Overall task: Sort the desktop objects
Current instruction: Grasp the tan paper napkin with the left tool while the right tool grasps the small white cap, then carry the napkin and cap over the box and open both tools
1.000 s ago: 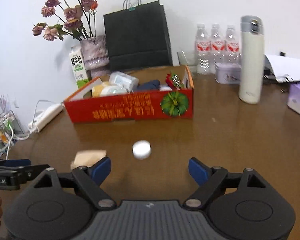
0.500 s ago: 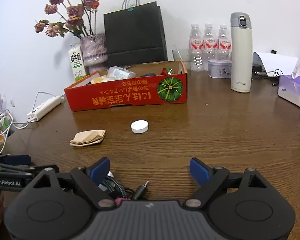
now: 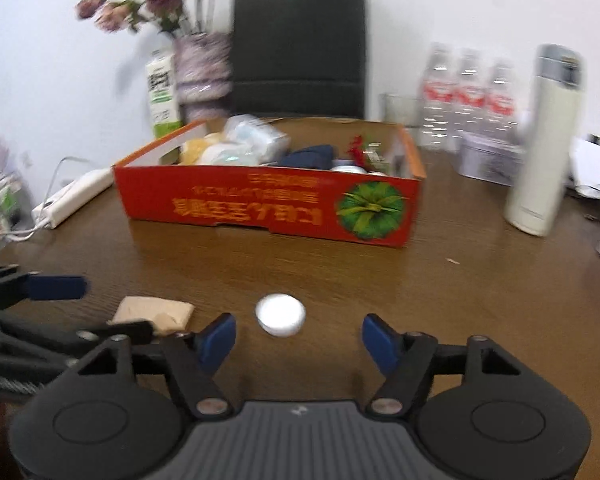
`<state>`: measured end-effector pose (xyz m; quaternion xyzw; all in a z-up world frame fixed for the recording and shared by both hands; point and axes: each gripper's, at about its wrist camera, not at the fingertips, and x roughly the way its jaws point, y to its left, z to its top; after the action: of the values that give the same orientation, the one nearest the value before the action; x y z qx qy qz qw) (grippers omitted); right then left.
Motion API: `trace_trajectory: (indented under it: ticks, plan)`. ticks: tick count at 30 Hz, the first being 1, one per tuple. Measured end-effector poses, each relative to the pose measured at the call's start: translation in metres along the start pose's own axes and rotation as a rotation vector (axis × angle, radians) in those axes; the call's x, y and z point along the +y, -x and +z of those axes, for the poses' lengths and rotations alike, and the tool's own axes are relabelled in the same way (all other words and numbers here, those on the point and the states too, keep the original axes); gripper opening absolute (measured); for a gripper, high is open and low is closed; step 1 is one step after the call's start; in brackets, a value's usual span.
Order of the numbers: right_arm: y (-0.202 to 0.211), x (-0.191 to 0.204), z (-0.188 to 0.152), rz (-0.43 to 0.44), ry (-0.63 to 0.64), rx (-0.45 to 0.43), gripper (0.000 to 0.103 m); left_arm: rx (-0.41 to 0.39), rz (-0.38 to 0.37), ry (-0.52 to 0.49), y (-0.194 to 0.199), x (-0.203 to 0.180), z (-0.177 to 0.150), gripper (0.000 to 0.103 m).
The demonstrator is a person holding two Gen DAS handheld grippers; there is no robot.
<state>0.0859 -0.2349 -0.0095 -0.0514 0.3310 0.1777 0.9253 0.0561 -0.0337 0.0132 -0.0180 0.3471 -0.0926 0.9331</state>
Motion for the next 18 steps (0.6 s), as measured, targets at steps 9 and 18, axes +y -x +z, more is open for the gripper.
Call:
trace_trajectory:
  ticks: [9, 18]
  plan:
    - [-0.023, -0.001, 0.006, 0.034, 0.002, 0.042, 0.027, -0.029, -0.033, -0.018, -0.003, 0.002, -0.004, 0.016]
    - [0.031, 0.0, -0.011, 0.014, -0.056, -0.051, 0.027, -0.117, 0.008, 0.108, 0.044, 0.02, -0.019, 0.01]
